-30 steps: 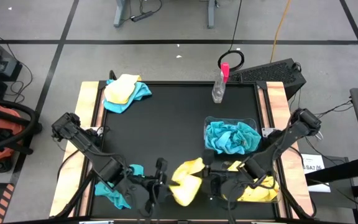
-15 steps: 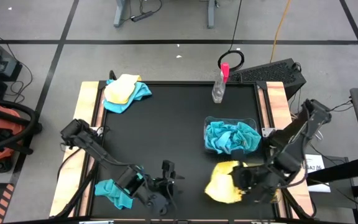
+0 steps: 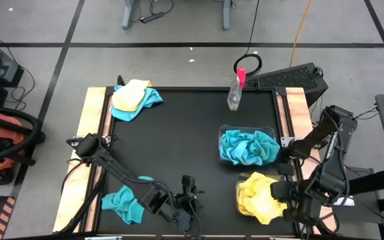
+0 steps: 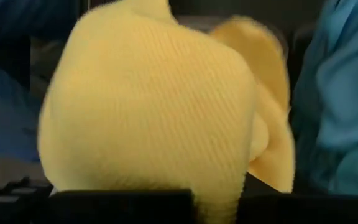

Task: Sort microfiber towel by color & place in baskets
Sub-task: Put the yellow towel into the bottom transparent bin

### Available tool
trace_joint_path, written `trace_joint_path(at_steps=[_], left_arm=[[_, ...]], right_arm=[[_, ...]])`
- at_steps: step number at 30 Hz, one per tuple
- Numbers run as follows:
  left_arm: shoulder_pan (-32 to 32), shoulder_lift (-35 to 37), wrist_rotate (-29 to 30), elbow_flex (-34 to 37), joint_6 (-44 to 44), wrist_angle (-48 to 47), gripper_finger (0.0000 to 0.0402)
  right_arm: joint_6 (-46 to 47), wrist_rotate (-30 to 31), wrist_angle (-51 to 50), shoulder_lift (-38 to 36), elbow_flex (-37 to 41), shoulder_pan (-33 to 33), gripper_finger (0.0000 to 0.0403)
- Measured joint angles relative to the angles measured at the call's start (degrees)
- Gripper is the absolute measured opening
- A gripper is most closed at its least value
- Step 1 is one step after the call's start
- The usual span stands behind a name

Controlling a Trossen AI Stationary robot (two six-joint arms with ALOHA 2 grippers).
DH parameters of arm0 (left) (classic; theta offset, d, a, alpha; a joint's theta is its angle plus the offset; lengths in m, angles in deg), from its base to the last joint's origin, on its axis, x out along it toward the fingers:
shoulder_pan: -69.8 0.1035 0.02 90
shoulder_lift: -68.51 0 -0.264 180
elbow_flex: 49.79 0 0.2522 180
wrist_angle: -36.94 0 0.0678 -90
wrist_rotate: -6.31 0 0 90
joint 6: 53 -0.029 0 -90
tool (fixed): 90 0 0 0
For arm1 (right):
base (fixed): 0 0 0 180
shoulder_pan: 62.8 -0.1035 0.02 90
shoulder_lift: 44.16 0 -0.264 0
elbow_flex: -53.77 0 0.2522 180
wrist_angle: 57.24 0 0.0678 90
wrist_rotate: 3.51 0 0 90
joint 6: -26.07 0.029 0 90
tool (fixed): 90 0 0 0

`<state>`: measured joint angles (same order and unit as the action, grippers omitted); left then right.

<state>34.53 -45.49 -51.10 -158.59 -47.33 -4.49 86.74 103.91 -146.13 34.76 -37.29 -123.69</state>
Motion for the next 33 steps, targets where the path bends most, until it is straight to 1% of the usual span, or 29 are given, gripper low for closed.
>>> trace_joint_path(at_steps=[3,7,12,17,20,23,26,33], left_arm=[[0.3,-0.9,0.0,0.0,0.4,0.3,0.027],[0.4,-1.4,0.0,0.0,2.1,0.2,0.027],[0.7,-1.7,0.1,0.0,3.8,0.2,0.027],[0.7,-1.9,0.5,0.0,5.0,0.3,0.027],[0.7,-2.3,0.5,0.0,5.7,0.2,0.027],[0.7,-2.5,0.5,0.0,5.9,0.2,0.027],[0.6,-2.8,0.5,0.0,6.1,0.3,0.027],[0.7,-3.0,0.4,0.0,6.0,0.3,0.027]], right_arm=[[4.7,-3.0,-1.8,1.2,0.0,-1.8,0.0],[8.9,-5.2,-4.5,3.7,0.0,-3.2,0.0],[9.6,-8.1,-6.0,7.5,0.0,-3.4,0.0],[9.1,-8.5,-6.0,10.6,0.2,-3.4,0.0],[9.0,-8.5,-5.1,12.0,1.6,-3.4,0.0],[8.7,-8.6,-2.4,13.0,4.2,-3.3,0.0],[7.7,-9.1,3.2,13.3,8.4,-3.2,0.0],[7.2,-15.1,17.1,13.3,19.9,-1.8,0.0]])
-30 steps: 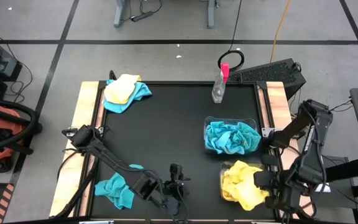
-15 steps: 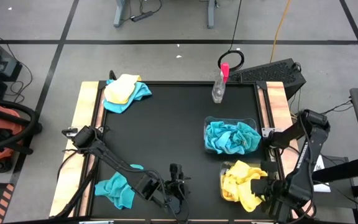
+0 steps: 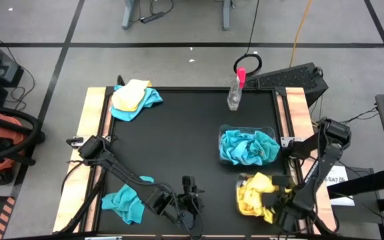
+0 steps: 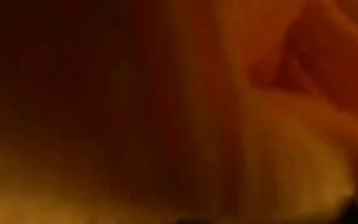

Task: Sort microfiber towel by color & place in baskets
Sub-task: Put the yellow towel into the bottom transparent bin

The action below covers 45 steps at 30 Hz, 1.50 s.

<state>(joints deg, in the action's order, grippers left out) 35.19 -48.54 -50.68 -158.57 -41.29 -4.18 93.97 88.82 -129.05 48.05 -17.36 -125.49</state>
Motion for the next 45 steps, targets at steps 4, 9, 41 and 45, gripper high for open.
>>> trace_joint_path(at_steps=[4,9,41,45], left_arm=[[0.0,0.0,0.0,0.0,0.0,0.0,0.027],[0.0,0.0,0.0,0.0,0.0,-0.1,0.027],[0.0,0.1,0.1,0.0,0.0,-0.1,0.027],[0.0,0.1,0.1,0.0,0.0,-0.1,0.027]], right_arm=[[0.3,-2.9,2.0,-0.1,3.1,0.5,0.0003],[-0.7,-3.3,0.6,-0.2,2.0,0.5,0.0027],[-3.7,2.3,-17.1,-0.1,-22.2,-3.0,0.021],[-2.6,2.3,-17.2,-0.1,-22.8,-3.7,0.0202]])
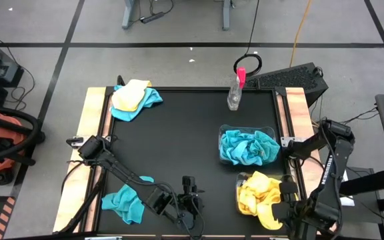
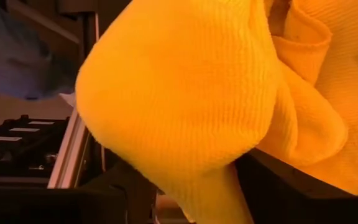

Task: Sort microfiber towel by color & place in baskets
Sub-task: Put the yellow towel into the bottom transparent bin

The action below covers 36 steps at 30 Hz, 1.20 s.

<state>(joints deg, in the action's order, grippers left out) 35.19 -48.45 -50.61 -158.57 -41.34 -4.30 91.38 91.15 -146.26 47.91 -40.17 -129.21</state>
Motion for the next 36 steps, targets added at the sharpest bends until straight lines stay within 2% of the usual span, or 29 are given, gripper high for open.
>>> trace_joint_path(at_steps=[7,20,25,30,36], left_arm=[[0.0,0.0,0.0,0.0,0.0,0.0,0.027],[0.0,0.0,0.0,0.0,0.0,0.0,0.027],[0.0,0.0,-0.1,0.0,-0.1,0.0,0.027],[0.0,0.0,-0.1,0.0,0.0,0.0,0.027],[0.0,0.0,-0.5,0.0,0.0,0.0,0.027]], right_arm=[[0.7,0.3,-0.5,0.0,-1.8,-0.9,0.0193],[0.0,4.9,-4.9,0.0,-7.4,-0.9,0.0192],[-2.5,8.5,-5.0,0.0,-7.5,-0.9,0.0186],[-5.1,12.9,-4.6,0.0,-7.4,-0.9,0.0144],[-8.3,13.0,0.8,0.0,-4.3,-0.7,0.0074]])
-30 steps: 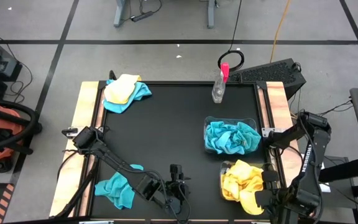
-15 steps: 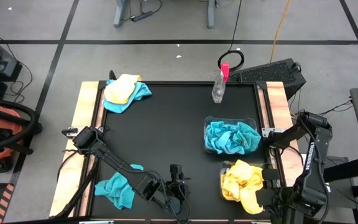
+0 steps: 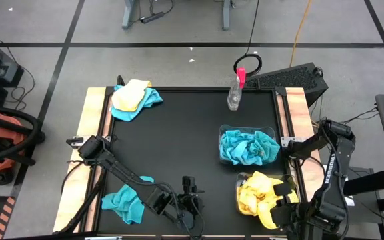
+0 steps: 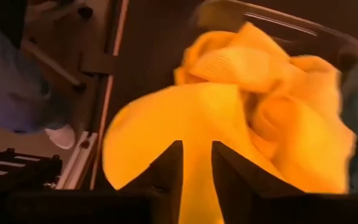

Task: Sort microfiber towel by color & place in baskets
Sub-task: Put the yellow towel into the bottom transparent bin

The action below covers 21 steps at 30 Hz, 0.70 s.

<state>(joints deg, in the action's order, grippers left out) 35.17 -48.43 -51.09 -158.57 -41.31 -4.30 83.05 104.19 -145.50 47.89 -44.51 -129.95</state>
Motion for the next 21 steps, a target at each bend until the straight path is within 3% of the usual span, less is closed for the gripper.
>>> trace_joint_path(at_steps=[9,17,21], left_arm=[[0.0,0.0,0.0,0.0,0.0,0.0,0.027],[0.0,0.0,0.0,0.0,0.0,0.0,0.027],[0.0,0.0,0.0,0.0,0.0,0.1,0.027]], right_arm=[[-4.0,-1.1,8.1,0.0,3.1,0.0,0.0036],[-1.8,-0.6,4.1,0.0,11.8,3.8,0.0002],[-4.3,-3.7,9.2,0.0,16.9,6.7,0.0003]])
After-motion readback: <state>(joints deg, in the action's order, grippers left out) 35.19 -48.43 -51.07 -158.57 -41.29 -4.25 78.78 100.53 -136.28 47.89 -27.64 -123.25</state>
